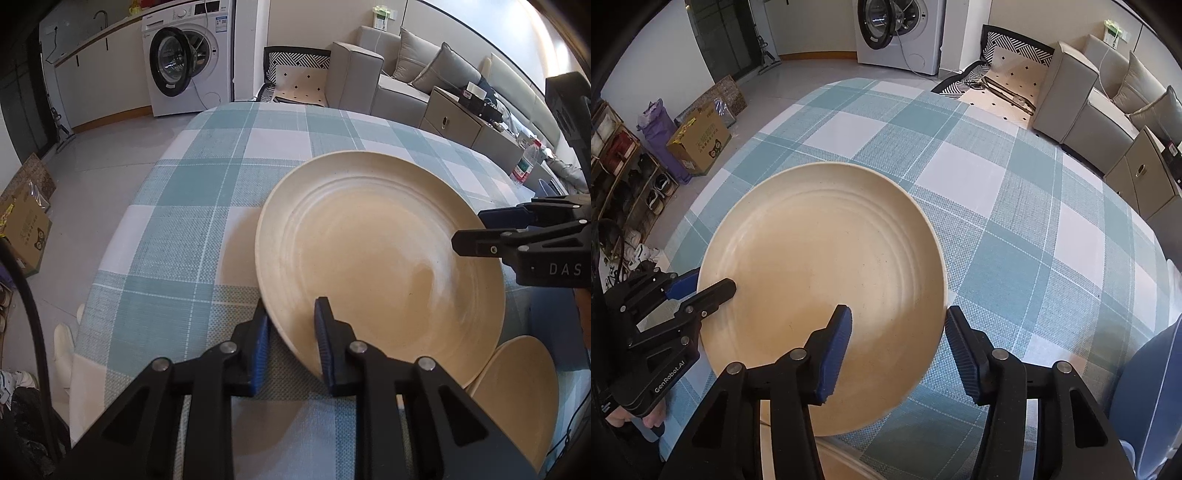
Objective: Organize plates and bowls
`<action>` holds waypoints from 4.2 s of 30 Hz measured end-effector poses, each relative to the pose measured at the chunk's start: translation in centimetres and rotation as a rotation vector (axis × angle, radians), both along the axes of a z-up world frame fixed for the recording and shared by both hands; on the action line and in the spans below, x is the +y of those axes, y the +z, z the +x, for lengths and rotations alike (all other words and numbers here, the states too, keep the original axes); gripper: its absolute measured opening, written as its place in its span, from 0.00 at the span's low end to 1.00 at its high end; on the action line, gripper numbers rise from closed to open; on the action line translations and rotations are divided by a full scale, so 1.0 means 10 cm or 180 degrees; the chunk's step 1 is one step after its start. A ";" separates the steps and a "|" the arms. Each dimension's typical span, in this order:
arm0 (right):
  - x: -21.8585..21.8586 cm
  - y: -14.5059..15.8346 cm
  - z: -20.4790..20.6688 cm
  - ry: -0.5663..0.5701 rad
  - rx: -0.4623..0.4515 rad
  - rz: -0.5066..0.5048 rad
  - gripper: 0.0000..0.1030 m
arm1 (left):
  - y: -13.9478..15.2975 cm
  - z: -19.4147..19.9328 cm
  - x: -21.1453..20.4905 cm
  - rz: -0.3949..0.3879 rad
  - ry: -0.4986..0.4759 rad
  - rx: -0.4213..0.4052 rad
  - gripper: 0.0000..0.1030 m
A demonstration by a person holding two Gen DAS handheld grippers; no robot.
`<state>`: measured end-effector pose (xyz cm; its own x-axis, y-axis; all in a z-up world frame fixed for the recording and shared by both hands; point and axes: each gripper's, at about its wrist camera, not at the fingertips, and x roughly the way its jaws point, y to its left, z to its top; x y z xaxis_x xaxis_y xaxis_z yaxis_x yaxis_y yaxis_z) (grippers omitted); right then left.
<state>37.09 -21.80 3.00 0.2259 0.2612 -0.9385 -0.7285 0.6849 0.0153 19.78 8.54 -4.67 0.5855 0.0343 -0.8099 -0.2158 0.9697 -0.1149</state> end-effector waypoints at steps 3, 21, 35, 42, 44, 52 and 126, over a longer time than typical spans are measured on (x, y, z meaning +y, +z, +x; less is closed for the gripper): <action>0.00 0.02 -0.02 0.0025 -0.0003 0.0031 0.53 | 0.03 -0.02 0.02 -0.0012 0.0044 -0.0047 0.21; -0.18 0.27 -0.10 -0.0046 -0.0181 0.0281 0.53 | 0.31 -0.12 -0.07 0.0013 0.0046 -0.0260 0.21; -0.39 0.51 -0.25 -0.0116 -0.0267 0.0435 0.53 | 0.58 -0.28 -0.20 0.0077 -0.0009 -0.0432 0.21; -0.47 0.63 -0.34 -0.0143 -0.0331 0.0493 0.53 | 0.67 -0.38 -0.25 0.0092 -0.0025 -0.0511 0.21; -0.49 0.68 -0.37 -0.0151 -0.0355 0.0514 0.53 | 0.71 -0.41 -0.26 0.0107 -0.0033 -0.0535 0.21; -0.55 0.82 -0.50 -0.0140 -0.0409 0.0573 0.53 | 0.83 -0.50 -0.29 0.0123 -0.0040 -0.0601 0.25; -1.63 0.45 -1.98 -0.0603 -0.0484 0.0878 0.53 | 0.49 -1.40 -0.82 0.0073 -0.0579 -0.0529 0.27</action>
